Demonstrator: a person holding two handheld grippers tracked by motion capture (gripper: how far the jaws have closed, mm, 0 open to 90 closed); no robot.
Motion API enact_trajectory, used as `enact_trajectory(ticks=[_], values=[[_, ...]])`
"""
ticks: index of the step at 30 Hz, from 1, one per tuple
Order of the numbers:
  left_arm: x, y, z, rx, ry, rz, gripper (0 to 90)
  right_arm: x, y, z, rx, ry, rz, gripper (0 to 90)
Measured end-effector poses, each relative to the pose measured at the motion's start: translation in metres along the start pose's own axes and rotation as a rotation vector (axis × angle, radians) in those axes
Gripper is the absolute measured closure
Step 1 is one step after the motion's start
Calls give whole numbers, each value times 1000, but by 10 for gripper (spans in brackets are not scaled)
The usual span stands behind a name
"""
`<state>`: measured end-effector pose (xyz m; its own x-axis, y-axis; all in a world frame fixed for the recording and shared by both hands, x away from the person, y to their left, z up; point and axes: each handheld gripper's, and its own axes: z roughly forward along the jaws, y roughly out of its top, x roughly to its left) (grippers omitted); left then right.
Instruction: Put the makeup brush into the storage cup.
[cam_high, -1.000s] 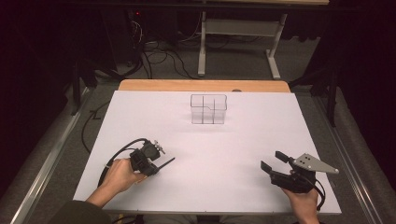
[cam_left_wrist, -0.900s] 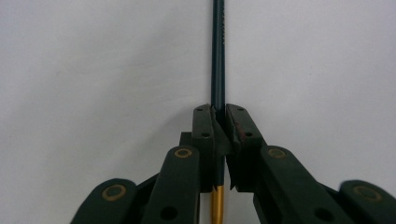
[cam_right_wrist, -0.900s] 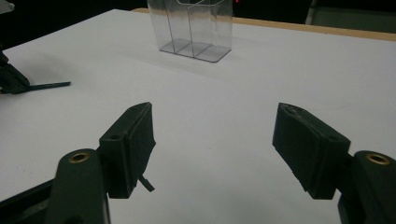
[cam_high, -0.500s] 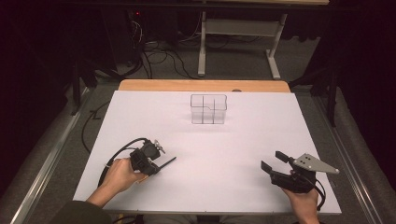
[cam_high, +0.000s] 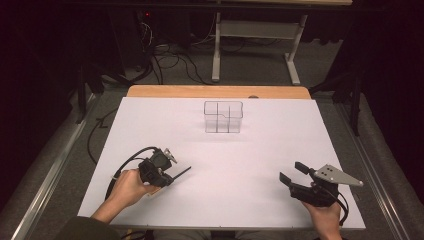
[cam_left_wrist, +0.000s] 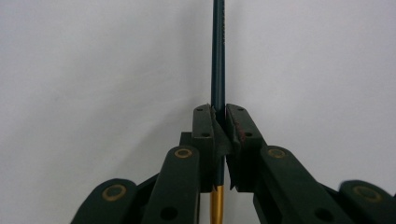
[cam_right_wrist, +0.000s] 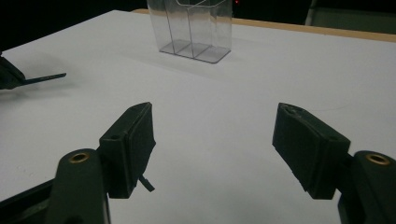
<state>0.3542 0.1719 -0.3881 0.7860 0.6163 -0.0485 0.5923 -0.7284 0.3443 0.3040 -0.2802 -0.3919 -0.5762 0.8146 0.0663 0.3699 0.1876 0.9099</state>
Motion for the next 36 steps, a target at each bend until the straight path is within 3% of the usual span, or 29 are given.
enact_trajectory(ticks=[25,36], values=[[-22,14,-16,-121,-67,47,822,0,0,0,-3,1,-2,306],[-35,28,-17,-165,-114,78,822,0,0,0,-1,0,1,307]])
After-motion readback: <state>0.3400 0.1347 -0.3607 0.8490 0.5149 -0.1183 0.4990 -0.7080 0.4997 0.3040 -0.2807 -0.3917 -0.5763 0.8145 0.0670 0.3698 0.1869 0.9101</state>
